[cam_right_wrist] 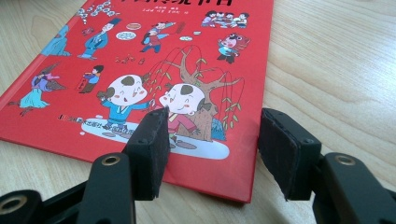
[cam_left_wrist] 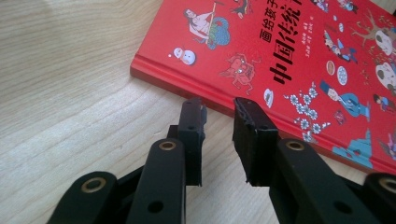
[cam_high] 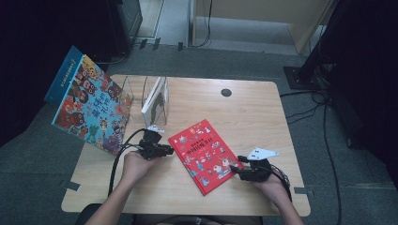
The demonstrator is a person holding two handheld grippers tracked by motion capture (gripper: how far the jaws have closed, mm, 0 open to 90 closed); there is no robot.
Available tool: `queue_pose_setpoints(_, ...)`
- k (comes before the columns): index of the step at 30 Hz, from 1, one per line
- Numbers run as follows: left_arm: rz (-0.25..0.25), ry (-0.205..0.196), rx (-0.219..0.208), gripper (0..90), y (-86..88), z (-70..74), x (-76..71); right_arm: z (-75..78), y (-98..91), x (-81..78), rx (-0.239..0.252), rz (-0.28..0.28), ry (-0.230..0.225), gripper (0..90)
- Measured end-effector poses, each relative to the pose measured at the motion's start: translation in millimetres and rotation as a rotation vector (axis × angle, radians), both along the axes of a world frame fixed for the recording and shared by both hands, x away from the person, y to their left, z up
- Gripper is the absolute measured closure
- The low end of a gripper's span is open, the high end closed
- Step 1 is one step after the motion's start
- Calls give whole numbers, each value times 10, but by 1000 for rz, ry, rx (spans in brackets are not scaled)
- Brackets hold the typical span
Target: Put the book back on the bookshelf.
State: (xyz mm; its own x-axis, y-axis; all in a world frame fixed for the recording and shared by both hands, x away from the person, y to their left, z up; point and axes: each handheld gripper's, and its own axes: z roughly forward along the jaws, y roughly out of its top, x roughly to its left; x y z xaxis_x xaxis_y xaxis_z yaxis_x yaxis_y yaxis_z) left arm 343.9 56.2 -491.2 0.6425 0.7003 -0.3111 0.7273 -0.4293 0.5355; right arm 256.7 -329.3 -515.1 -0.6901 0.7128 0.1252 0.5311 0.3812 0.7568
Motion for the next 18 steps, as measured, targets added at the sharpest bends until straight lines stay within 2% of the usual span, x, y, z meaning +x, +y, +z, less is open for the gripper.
queue_pose_setpoints(2, 1, -8, 9, 743, -29, -22, -11, -3, -4, -3, 2, -3, 0, 434)
queue_pose_setpoints(4, 9, 6, -16, 752, -32, -47, -10, -4, -2, -11, 5, -8, 3, 432)
queue_pose_setpoints(8, 7, 7, -12, 762, -56, -82, -14, -9, -2, -20, 11, -13, 6, 429)
queue_pose_setpoints(18, 41, 2, -46, 751, -78, -106, 27, -8, 63, -41, 16, 10, 24, 414)
